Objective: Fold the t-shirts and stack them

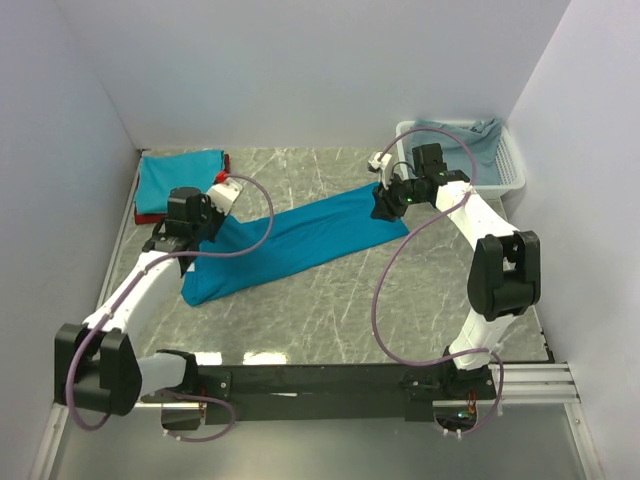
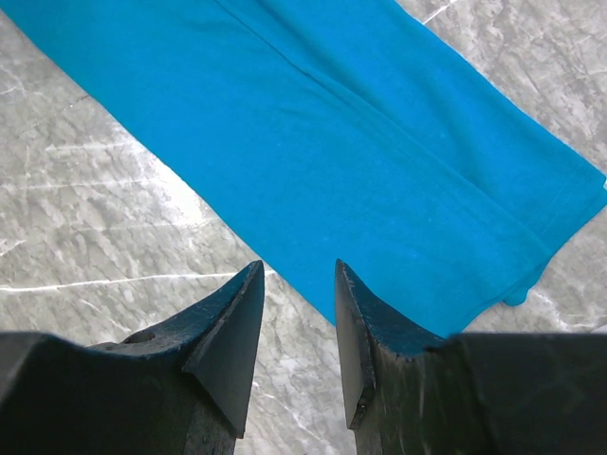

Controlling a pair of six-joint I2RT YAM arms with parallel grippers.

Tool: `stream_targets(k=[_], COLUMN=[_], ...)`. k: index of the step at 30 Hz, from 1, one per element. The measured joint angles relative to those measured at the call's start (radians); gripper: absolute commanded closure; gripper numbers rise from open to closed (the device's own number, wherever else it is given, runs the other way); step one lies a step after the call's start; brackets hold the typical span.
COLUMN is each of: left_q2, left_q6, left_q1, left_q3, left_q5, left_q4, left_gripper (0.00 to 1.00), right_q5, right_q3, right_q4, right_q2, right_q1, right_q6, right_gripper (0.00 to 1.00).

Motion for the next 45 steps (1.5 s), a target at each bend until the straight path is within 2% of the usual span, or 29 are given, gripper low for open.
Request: stream_targets(k=[8, 19, 41, 45], left_q2=[0.168, 0.23, 0.226, 0.187], left_q6=[-0.035, -0.071, -0.132, -0.116], left_q1=[0.044, 0.053, 0.06, 0.06], left_q3=[0.0, 0.007, -0.055, -0.057], left_q5=[-0.001, 0.0, 0.0, 0.001], left_q4=[0.007, -0.008, -0.011, 0.005], left_gripper=[1.0, 1.0, 0.99, 0.99], right_q5=[-0.002, -0.004, -0.008, -0.008], right_q3=[0.003, 0.004, 0.007, 0.007], right_q4=[-0.013, -0.019, -0.033, -0.034], right_q2=[0.014, 0.014, 0.017, 0.019], right_q1=[0.0, 0.0, 0.0, 0.0], right_q6=[-0.003, -0.008, -0.018, -0.018], right_gripper=[0.57, 0.57, 0.57, 0.57])
